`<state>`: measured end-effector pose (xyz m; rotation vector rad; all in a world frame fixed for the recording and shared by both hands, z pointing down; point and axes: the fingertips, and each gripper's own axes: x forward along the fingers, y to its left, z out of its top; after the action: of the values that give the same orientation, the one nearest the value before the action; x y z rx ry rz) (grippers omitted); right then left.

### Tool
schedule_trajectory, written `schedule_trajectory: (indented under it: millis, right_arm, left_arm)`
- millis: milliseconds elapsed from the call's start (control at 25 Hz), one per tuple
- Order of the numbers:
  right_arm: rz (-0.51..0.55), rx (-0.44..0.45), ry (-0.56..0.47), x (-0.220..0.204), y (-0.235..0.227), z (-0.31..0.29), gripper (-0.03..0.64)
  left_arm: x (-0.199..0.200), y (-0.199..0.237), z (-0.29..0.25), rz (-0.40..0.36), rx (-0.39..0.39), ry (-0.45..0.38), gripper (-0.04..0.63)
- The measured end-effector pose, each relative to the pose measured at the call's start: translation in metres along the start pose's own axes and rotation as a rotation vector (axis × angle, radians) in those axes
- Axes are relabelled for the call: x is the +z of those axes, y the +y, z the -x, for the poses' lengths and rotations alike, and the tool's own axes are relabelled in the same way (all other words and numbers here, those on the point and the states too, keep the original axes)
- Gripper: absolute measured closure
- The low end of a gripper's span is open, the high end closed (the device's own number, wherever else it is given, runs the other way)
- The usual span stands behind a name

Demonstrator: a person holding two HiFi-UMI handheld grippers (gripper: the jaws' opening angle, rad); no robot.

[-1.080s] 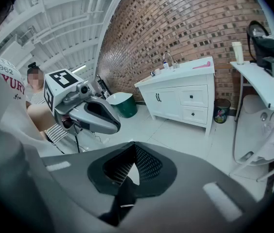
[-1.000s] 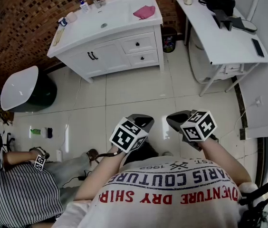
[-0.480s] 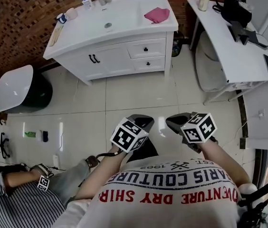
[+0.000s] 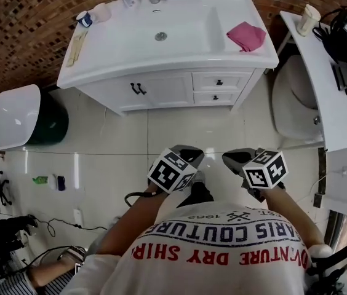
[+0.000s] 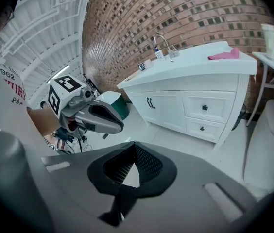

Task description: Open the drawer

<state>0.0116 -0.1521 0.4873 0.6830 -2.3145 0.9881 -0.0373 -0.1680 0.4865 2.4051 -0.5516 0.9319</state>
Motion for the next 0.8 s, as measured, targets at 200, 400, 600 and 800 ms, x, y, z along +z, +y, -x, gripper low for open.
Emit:
schedule_trajectory:
  millis: [200,400,600,800]
  right_arm:
    - [-0.030,-0.012,0.000,0.040,-0.017,-0.027,0.609]
    - [-0.057,-0.010,0.013,0.046,-0.040,-0.035,0.609]
    - [-0.050,-0.001,0.051,0.043,-0.051,-0.040,0.609]
    - [-0.019,0.004,0.059,0.051,-0.067,-0.045,0.609]
  left_arm:
    - [0.020,0.051,0.001,0.002,-0.039,0.002,0.600]
    - [0.028,0.065,-0.015,0.018,-0.067,0.000,0.600]
    - [0.028,0.069,-0.023,0.058,-0.068,0.001,0.600]
    - [0.029,0.074,-0.025,0.095,-0.048,-0.008,0.600]
